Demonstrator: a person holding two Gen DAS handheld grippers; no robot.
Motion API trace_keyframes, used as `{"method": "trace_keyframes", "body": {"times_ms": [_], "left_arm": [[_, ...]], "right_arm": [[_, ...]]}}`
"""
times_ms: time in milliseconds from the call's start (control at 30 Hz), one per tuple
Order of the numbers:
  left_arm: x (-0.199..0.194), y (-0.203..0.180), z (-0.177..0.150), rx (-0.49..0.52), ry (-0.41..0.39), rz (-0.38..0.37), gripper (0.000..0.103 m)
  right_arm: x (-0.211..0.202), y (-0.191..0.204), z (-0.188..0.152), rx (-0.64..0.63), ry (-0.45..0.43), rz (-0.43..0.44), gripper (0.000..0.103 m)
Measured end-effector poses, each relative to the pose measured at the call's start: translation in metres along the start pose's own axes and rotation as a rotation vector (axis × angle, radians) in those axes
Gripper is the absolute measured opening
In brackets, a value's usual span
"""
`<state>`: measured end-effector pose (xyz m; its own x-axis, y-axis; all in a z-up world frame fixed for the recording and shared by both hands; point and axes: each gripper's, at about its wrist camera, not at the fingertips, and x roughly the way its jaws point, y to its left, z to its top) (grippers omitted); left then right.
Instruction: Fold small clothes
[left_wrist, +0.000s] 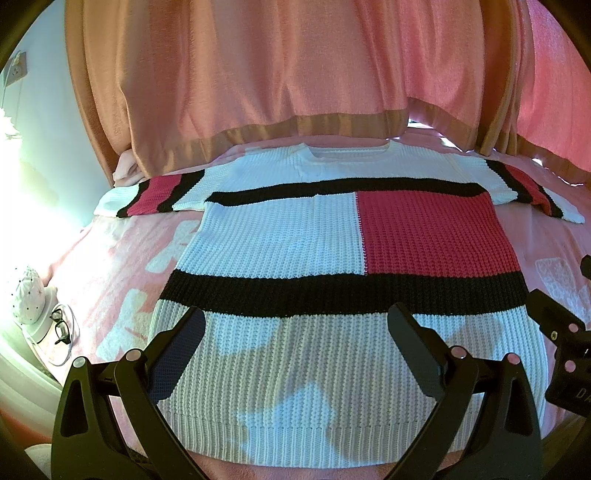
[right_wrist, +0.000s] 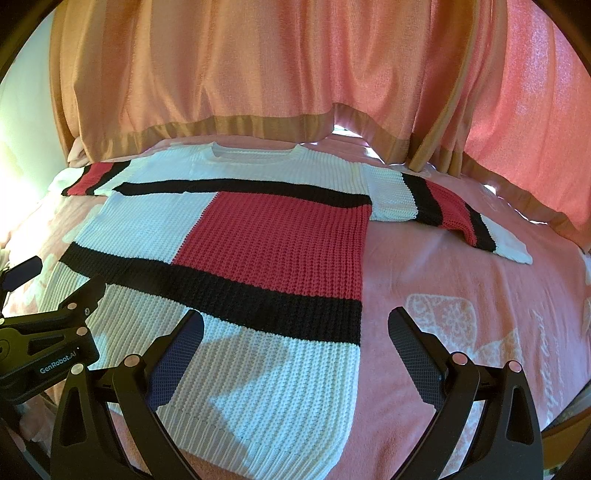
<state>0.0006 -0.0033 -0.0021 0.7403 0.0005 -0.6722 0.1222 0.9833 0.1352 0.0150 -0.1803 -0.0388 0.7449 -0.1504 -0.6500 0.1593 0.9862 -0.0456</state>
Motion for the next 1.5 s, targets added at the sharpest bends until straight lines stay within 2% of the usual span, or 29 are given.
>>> {"method": "trace_keyframes", "body": {"times_ms": [867, 967, 1033, 1100, 1200, 1267, 1300, 1367, 1433, 1500], "left_arm": [[0.001, 0.000, 0.001, 0.001, 0.003, -0.001, 0.097], [0.002, 0.001, 0.006, -0.018, 0.028, -0.018, 0.097], [0.001, 0.005, 0.021, -0.048, 0.048, -0.073, 0.097], [-0.002, 0.008, 0.040, -0.063, 0.031, -0.110, 0.097], [0.000, 0.010, 0.082, -0.060, -0.003, -0.132, 0.098], [0.007, 0.008, 0.104, -0.066, -0.017, -0.133, 0.098], [0.010, 0.005, 0.112, -0.072, -0.021, -0.130, 0.098], [0.021, 0.001, 0.127, -0.087, -0.037, -0.124, 0.098], [0.032, -0.005, 0.132, -0.094, -0.040, -0.129, 0.098], [0.043, -0.010, 0.128, -0.100, -0.051, -0.127, 0.098]], "right_arm": [[0.000, 0.000, 0.000, -0.001, -0.001, -0.002, 0.098], [0.003, -0.016, 0.010, 0.042, 0.019, 0.018, 0.098], [0.005, -0.049, 0.027, 0.116, 0.027, 0.022, 0.098], [0.008, -0.084, 0.045, 0.173, 0.021, -0.031, 0.098], [0.025, -0.164, 0.076, 0.308, 0.038, -0.090, 0.098], [0.050, -0.231, 0.088, 0.436, 0.068, -0.121, 0.098], [0.068, -0.271, 0.089, 0.519, 0.088, -0.153, 0.098], [0.092, -0.323, 0.081, 0.631, 0.104, -0.214, 0.097], [0.123, -0.372, 0.069, 0.728, 0.149, -0.270, 0.088], [0.144, -0.405, 0.054, 0.780, 0.176, -0.318, 0.085]]}}
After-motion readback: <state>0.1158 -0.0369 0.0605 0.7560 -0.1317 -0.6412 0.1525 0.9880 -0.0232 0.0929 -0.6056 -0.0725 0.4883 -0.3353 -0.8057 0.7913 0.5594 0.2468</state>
